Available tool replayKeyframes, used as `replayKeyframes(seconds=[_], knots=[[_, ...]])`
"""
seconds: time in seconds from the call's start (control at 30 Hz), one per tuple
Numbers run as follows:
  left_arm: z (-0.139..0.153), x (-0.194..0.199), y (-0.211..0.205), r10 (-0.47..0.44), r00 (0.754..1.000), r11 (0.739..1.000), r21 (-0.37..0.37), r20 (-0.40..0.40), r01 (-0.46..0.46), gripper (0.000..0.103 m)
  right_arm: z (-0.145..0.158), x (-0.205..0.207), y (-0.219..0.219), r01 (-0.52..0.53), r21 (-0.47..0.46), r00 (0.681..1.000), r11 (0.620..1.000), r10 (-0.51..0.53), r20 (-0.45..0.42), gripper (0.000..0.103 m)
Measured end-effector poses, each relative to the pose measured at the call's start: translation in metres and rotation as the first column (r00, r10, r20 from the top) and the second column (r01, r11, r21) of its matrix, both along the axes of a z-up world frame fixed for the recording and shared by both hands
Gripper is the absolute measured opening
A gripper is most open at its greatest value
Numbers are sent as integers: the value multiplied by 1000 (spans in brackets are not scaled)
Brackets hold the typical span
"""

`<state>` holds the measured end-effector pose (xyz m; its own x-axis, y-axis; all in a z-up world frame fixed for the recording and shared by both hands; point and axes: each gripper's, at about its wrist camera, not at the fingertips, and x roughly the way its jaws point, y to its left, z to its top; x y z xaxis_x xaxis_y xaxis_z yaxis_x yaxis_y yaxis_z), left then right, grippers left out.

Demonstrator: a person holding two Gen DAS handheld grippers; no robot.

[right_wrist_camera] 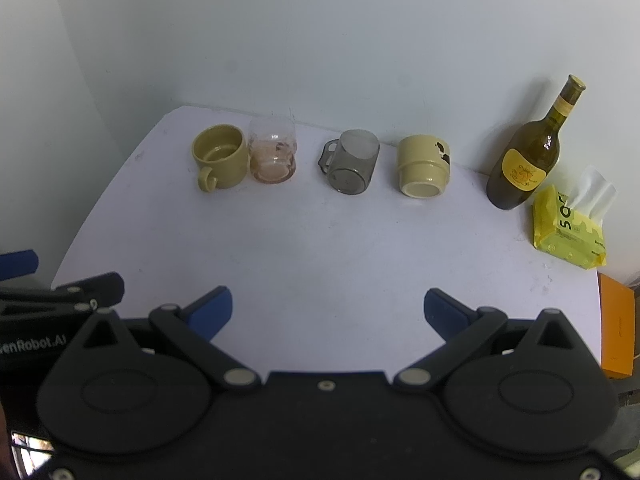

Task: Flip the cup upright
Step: 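Move the right tool to the clear glass tumbler and close around it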

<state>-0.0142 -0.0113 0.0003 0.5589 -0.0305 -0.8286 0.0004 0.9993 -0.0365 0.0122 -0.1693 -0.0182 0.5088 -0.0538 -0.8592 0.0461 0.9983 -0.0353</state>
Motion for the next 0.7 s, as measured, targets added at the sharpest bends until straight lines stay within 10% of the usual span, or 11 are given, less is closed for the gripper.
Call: replayKeyframes(seconds=[0.47, 0.7], knots=[[-19, 7, 71, 6, 999, 999, -42, -47, -8, 103, -11, 3, 42, 52, -23, 998, 998, -53, -32, 103], [-36, 10, 113, 51, 997, 997, -60, -60, -54, 103, -22, 6, 59, -15, -24, 993, 1000, 17, 113, 103]])
